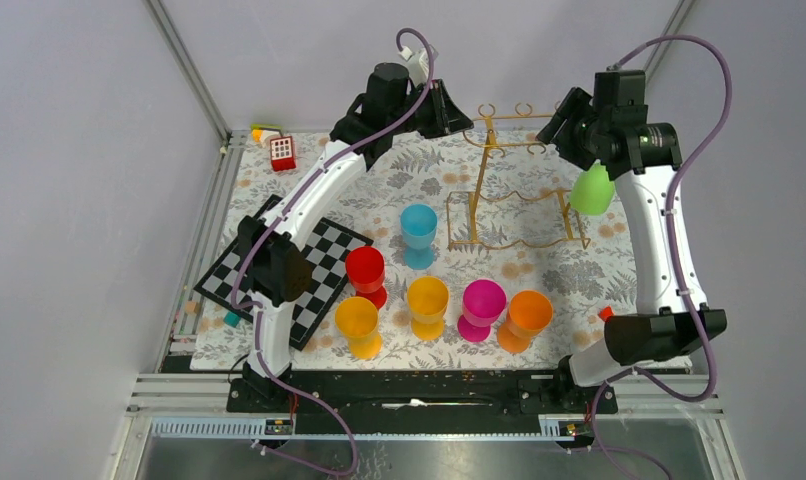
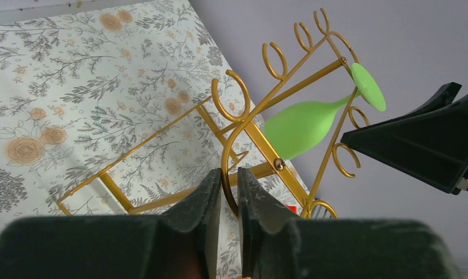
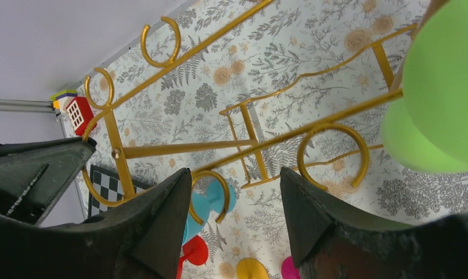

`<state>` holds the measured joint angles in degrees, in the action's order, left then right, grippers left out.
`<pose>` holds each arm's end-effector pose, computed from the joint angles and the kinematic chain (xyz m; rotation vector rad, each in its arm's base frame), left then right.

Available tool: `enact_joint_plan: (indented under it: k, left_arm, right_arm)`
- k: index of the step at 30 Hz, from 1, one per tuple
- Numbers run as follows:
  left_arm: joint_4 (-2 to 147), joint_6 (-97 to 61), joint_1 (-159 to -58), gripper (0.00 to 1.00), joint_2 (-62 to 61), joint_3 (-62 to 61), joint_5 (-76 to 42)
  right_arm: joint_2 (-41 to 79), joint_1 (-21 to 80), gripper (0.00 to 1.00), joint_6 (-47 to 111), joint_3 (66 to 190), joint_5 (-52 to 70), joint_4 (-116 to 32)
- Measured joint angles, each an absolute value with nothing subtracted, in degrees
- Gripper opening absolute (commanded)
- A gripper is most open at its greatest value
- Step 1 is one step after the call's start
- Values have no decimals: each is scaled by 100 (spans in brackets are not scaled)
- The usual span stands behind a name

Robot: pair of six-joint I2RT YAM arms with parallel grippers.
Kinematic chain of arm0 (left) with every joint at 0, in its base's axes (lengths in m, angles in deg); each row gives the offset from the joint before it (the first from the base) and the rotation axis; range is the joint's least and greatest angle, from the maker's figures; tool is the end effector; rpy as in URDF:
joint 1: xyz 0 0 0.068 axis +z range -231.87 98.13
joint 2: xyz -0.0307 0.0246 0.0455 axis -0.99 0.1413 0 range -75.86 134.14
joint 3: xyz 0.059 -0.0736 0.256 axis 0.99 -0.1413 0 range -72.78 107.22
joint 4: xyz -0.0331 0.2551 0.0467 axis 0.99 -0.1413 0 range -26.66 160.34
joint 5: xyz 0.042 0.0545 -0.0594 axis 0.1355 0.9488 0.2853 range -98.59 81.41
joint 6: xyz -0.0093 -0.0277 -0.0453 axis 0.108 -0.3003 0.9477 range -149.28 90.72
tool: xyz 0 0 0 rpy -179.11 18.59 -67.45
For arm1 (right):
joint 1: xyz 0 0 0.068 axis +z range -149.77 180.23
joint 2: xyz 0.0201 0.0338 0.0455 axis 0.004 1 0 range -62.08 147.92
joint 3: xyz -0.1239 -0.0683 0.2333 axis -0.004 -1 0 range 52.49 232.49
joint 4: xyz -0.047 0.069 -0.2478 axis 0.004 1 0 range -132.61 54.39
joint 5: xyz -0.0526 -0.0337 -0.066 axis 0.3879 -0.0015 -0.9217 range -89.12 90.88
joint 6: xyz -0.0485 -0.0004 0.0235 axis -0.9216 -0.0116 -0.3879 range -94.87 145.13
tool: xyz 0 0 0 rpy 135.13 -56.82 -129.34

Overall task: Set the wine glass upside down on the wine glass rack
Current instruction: Adjust the wine rack at the center of the board.

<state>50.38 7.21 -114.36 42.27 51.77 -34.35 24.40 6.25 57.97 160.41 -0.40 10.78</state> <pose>0.4002 -0.2732 0.4084 0.2814 1.9500 -1.2303 0.3012 0.0309 0.4645 0.5118 2.0896 0.3747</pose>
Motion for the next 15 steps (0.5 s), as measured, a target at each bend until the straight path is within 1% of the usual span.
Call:
enact_joint_plan:
  k: [6, 15]
  left_arm:
    - [5267, 1088, -11406, 1, 4196, 4998, -3538]
    - [5471, 1814, -11384, 0, 4194, 4858, -3776]
  right_arm:
    - [2894, 625, 64, 5657, 16685, -102, 1202]
    - [3882, 625, 65, 5318, 18421, -117, 1910]
